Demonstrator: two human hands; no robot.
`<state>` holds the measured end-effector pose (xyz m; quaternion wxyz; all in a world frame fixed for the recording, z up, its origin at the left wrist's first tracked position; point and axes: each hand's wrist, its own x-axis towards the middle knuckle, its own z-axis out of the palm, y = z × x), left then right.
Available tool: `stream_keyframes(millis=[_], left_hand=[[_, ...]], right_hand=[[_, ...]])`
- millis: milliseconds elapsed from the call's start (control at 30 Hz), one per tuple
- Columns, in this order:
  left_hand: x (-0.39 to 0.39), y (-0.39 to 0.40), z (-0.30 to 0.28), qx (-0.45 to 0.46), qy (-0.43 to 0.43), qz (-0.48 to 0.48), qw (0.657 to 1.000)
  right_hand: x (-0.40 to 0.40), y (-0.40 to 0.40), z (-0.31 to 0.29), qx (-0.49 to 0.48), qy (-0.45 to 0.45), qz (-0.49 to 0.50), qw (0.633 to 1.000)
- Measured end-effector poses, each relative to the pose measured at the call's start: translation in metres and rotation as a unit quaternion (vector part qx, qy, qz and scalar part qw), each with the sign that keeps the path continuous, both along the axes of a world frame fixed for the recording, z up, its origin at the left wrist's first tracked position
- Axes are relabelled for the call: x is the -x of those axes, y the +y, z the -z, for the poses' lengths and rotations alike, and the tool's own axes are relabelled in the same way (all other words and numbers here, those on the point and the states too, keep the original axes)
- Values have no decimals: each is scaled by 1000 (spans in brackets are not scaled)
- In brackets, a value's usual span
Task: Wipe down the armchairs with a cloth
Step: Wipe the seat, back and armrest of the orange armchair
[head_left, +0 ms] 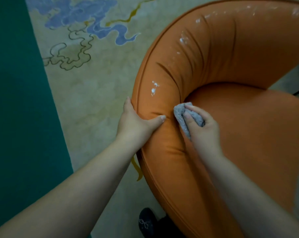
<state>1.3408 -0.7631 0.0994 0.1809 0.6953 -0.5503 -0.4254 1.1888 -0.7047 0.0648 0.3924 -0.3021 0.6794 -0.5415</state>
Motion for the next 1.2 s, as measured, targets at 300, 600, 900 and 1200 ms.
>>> stream_keyframes(millis=[300,600,900,1200], left_hand=[[17,-9,7,59,-116,-58,990],[13,-8,8,75,-88,-52,992],[13,-6,7,83,-70,-39,993],[14,-5,9,85,-60,-46,994]], right_hand=[[-18,-95,-21,103,275,-146,945],[-20,-91,-21,158,254,-142,944],[7,-77,-10,61,179,-47,981],[12,-85,-9,59,197,-94,974]])
